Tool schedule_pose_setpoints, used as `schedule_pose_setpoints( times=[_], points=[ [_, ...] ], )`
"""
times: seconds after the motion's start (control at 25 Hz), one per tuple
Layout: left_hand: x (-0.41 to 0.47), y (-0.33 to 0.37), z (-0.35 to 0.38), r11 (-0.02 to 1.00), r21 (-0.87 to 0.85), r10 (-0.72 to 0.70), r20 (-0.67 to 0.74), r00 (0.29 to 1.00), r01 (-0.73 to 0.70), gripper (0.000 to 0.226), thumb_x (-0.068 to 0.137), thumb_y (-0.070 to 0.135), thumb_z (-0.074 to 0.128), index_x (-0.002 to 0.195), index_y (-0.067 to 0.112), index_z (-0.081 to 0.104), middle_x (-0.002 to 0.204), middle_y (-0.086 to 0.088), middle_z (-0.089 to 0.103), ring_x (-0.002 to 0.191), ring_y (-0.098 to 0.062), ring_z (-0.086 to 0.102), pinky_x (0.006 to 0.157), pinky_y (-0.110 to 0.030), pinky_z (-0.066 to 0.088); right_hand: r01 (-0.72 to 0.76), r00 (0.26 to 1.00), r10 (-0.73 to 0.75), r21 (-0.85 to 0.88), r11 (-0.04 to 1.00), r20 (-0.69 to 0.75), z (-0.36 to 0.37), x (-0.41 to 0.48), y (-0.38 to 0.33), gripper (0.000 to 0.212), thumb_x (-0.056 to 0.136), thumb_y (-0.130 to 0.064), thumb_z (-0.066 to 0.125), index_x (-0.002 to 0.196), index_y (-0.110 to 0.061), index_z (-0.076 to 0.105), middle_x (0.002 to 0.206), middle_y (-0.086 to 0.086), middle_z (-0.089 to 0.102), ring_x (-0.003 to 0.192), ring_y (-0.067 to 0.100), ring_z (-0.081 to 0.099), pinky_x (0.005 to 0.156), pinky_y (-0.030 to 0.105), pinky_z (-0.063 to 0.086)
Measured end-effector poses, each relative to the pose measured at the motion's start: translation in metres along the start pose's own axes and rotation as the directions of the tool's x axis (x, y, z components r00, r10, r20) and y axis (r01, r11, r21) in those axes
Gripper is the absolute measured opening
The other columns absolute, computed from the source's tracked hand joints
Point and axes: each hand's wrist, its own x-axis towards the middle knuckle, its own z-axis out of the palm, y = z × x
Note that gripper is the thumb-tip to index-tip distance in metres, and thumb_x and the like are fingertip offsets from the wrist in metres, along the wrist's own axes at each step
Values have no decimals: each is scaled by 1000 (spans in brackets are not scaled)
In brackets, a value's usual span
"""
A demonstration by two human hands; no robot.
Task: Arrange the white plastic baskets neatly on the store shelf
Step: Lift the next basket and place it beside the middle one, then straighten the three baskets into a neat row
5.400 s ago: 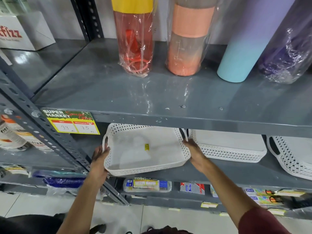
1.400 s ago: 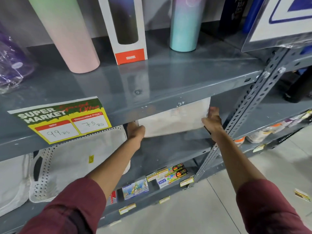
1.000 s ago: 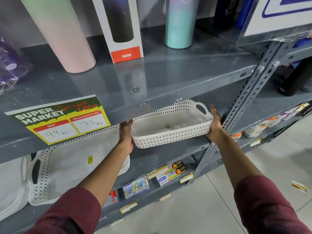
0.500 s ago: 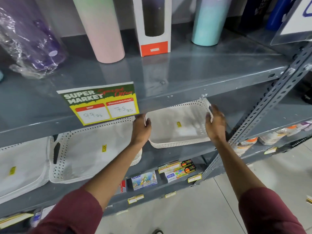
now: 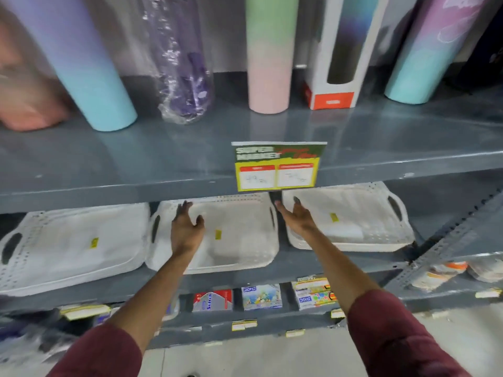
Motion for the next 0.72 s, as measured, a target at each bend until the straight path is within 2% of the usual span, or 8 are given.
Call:
schedule_pose_setpoints(
  times=[0.08, 0.16, 0.28, 0.36, 0.44, 0.52, 0.6, 0.72],
  points=[
    [9, -41, -33, 988, 135, -55, -112, 992, 70, 56, 87, 20, 63, 139, 5, 48, 149, -15, 47, 141, -32, 41, 109, -44, 42, -39, 999, 38, 41, 998, 28, 16, 0, -3, 91, 90, -61, 50, 156, -10, 14, 154, 18, 39, 140, 34, 40, 109, 34, 35],
    [17, -75, -62, 966, 196, -139, -151, 979, 168, 74, 83, 29, 68, 145, 1, 38, 155, -18, 37, 148, -33, 27, 114, -48, 38, -44, 999, 43, 47, 998, 21, 30, 3, -3, 89, 89, -62, 52, 155, -12, 18, 151, 19, 42, 137, 38, 44, 108, 38, 36],
    [31, -96, -81, 927, 172, -338, 4, 941, 333, 99, 81, 42, 71, 153, 1, 17, 162, -19, 20, 149, -33, 24, 118, -45, 32, -14, 998, 14, -8, 1000, -60, 39, 5, -1, 69, 97, -48, 46, 153, -15, 23, 147, 23, 46, 132, 42, 47, 105, 41, 39],
    [44, -97, -84, 914, 116, -403, 178, 898, 388, 95, 86, 44, 66, 155, 4, 13, 160, -19, 27, 144, -36, 35, 114, -40, 34, 6, 995, -9, -37, 999, -96, 46, 7, -2, 60, 100, -43, 41, 152, -18, 26, 147, 21, 47, 133, 42, 46, 105, 40, 38],
    [48, -97, -81, 938, 95, -347, 273, 897, 334, 70, 93, 41, 55, 151, 10, 28, 154, -19, 40, 138, -38, 43, 110, -39, 37, 7, 993, -15, -66, 998, -115, 53, 7, -2, 54, 102, -41, 36, 151, -21, 30, 145, 23, 50, 131, 42, 47, 104, 40, 39],
    [46, -105, -78, 958, 184, -265, 276, 924, 220, 53, 98, 40, 43, 143, 11, 41, 148, -19, 48, 132, -41, 48, 106, -42, 40, -3, 990, -11, -98, 995, -143, 62, 6, 0, 52, 102, -41, 33, 150, -23, 32, 140, 27, 52, 127, 44, 49, 102, 43, 40],
    [36, -110, -77, 946, 304, -197, 251, 948, 116, 49, 101, 40, 35, 139, 10, 45, 143, -20, 52, 126, -45, 51, 102, -47, 42, -2, 983, -23, -137, 991, -184, 68, 1, 2, 51, 102, -41, 33, 149, -24, 34, 135, 30, 54, 124, 46, 52, 101, 44, 42],
    [26, -117, -79, 946, 319, -131, 193, 972, 64, 48, 101, 44, 31, 130, 13, 52, 128, -20, 63, 116, -47, 56, 93, -51, 47, -11, 966, -53, -245, 970, -254, 74, -3, 3, 49, 102, -42, 31, 147, -23, 37, 132, 29, 57, 121, 47, 53, 100, 47, 44]
  ],
)
